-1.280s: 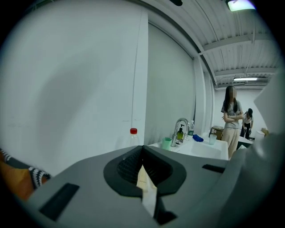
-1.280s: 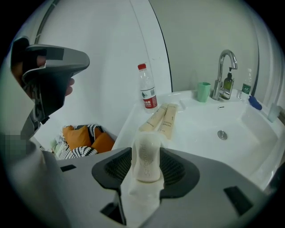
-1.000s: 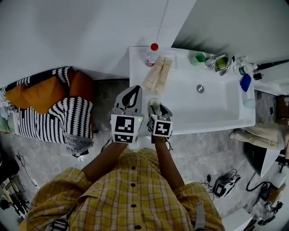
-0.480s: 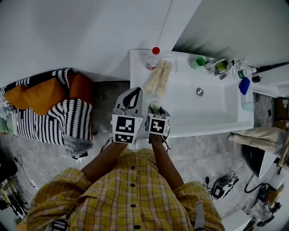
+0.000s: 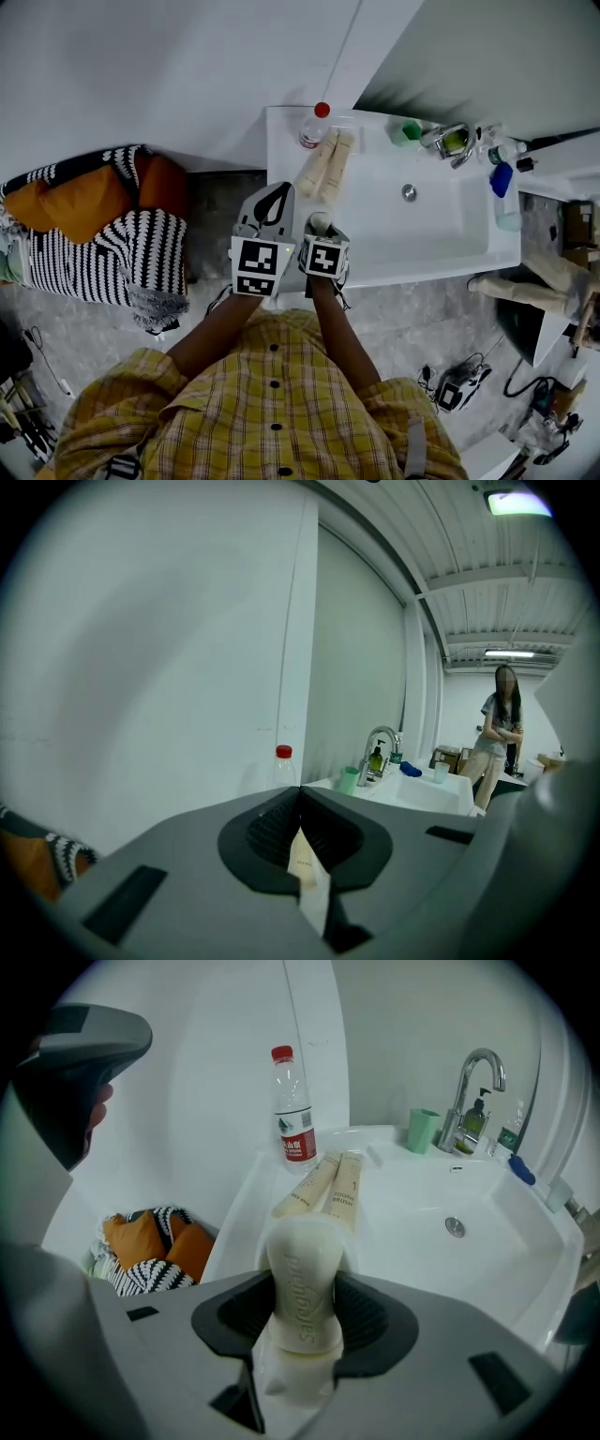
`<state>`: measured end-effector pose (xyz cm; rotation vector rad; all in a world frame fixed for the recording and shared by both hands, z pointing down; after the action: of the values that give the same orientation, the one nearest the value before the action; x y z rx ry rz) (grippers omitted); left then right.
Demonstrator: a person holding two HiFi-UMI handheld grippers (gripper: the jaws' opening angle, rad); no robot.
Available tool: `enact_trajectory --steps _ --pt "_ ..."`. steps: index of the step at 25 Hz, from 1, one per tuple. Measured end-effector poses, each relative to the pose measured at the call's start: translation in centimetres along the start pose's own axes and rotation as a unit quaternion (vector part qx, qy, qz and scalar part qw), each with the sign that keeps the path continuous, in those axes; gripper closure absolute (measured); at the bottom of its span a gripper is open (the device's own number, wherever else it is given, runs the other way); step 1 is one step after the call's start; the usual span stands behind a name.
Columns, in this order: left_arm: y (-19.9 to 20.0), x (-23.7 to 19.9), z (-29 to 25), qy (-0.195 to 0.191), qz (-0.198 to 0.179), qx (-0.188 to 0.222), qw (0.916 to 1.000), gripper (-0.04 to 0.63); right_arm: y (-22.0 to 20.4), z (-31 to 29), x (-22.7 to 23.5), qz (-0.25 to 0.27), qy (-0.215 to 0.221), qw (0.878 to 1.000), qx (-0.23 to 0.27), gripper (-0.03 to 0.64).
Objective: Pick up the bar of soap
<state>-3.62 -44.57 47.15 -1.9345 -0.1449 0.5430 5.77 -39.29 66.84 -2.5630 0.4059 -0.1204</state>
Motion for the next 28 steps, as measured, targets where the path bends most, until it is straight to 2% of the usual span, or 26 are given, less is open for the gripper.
enact_trajectory --steps 5,11,22,24,28 --pt "0.0 0.2 -0.4 -0.009 -0.002 -0.003 1.0000 0.584 0.2 0.1 -0.2 0.001 -0.001 1.000 0.006 0.410" --pt "0.1 0.4 -0.4 -0.014 -0.005 -0.002 0.9999 0.584 0.2 0.9 0.2 -0.024 0.007 1.000 0.017 0.410" --pt "1.0 2.6 0.0 -0.024 -0.024 0.011 0.9994 0.584 4.3 5.8 1.2 -0.015 0.009 0.993 0.116 0.410" --pt "1.2 3.0 0.1 -0.025 -0.027 0.014 0.9992 0.584 5.6 7.3 1.6 -0.004 0.000 0.989 0.150 0.410" --pt "1.8 3.4 0.2 -0.026 -0.033 0.025 0.9988 0.584 8.6 10.7 2.0 0.021 -0.015 0.972 0.233 0.410"
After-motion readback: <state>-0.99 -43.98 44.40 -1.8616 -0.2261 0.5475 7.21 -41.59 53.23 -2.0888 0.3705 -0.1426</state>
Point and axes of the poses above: the fingertips, and each gripper's own axes: z backward along the fingers, x to its right, y out of its top, the point moved 1 cm from there along z, backward along the fingers, and after that the axes turned 15 degrees about z, right-handed, at the moved point
